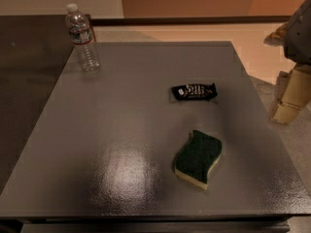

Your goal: Pick rxbar chocolate

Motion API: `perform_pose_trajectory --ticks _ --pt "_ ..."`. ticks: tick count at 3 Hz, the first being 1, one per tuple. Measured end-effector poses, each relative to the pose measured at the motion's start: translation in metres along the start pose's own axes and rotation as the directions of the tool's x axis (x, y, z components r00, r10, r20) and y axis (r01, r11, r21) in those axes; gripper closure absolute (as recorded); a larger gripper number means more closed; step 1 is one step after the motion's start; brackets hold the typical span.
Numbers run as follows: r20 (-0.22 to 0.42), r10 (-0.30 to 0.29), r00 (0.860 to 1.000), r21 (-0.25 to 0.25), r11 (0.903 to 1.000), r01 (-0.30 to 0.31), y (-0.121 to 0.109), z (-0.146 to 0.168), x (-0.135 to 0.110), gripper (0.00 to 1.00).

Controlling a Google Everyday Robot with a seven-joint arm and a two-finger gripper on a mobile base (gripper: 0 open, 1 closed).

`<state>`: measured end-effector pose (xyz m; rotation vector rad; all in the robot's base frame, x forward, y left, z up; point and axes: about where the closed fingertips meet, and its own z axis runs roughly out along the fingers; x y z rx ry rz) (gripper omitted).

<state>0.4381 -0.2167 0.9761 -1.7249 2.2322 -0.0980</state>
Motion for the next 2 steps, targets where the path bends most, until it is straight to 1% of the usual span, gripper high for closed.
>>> perform_pose_trajectory --ticks 1,2 --pt "0.012 -0.006 1.000 -0.004 1.0000 0.006 -0.003 0.000 -0.005 0.00" --pt "0.065 -0.023 0.998 -0.030 0.9992 0.025 -0.013 0.014 -0.020 0.00"
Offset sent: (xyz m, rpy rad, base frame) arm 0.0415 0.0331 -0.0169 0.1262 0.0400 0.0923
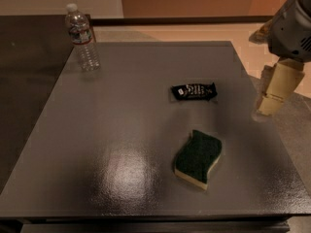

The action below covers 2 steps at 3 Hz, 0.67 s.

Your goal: Pick rxbar chocolate

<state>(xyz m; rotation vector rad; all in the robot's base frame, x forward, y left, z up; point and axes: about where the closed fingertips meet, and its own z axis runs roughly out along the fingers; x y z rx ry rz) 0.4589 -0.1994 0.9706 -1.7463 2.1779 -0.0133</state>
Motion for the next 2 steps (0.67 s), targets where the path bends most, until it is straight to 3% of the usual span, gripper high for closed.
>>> perform_pose_trajectory --ticks 2 --pt "0.110 -0.040 0.993 -0.064 0.9969 0.047 -0.026 0.056 -0.030 0.00"
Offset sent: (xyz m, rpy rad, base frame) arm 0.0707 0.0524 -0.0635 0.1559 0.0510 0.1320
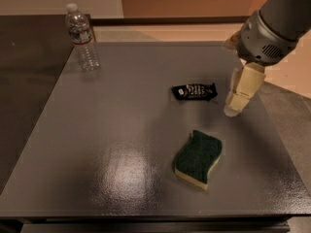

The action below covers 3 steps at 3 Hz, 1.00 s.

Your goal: Pick rxbar chocolate

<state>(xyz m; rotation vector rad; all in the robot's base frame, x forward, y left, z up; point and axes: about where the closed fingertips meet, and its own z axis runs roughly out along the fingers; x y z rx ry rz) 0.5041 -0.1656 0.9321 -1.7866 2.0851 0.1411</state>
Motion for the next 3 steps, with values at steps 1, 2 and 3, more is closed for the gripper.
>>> perform_pose_trajectory --ticks 1,2,3 --pt "0.041 -0.005 0.999 -0.023 0.9997 0.006 -0.018 0.027 -0.007 0.00" --pt "0.069 -0.010 0.998 -0.035 0.9993 0.013 -0.037 0.048 -0.013 0.00" --pt "0.085 -0.017 0.996 -0.053 0.9984 0.022 -0.051 0.069 -0.013 0.00"
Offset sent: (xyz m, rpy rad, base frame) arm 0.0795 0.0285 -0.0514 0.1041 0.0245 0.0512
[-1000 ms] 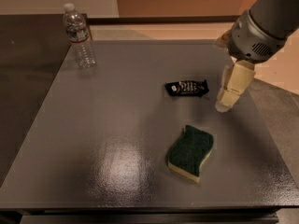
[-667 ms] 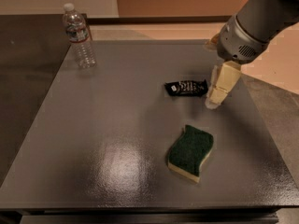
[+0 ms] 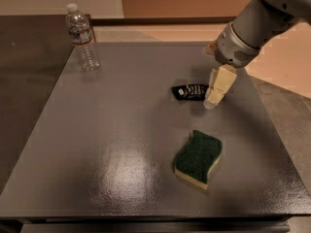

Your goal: Pick rxbar chocolate

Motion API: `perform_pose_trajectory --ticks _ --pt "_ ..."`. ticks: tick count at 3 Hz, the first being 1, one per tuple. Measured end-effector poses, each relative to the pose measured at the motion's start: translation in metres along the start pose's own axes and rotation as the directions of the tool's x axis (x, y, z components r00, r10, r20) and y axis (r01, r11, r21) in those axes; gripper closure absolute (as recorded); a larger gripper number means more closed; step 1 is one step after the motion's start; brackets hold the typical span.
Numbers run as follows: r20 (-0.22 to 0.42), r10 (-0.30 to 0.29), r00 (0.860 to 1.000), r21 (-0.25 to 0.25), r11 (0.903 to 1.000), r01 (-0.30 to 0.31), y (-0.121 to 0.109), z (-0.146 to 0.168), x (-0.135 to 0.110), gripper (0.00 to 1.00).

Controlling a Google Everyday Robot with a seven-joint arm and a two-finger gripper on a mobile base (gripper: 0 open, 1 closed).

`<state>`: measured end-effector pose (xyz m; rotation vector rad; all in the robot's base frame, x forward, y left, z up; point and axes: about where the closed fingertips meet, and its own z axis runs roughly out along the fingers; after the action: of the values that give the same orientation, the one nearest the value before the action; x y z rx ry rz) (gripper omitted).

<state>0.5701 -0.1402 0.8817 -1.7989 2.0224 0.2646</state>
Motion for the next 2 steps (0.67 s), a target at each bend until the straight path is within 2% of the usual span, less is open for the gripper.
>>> perform_pose_trajectory --ticks 2 --pt "-0.002 -0.004 1.000 -0.047 0.9989 0.004 -0.003 0.035 0.010 0.00"
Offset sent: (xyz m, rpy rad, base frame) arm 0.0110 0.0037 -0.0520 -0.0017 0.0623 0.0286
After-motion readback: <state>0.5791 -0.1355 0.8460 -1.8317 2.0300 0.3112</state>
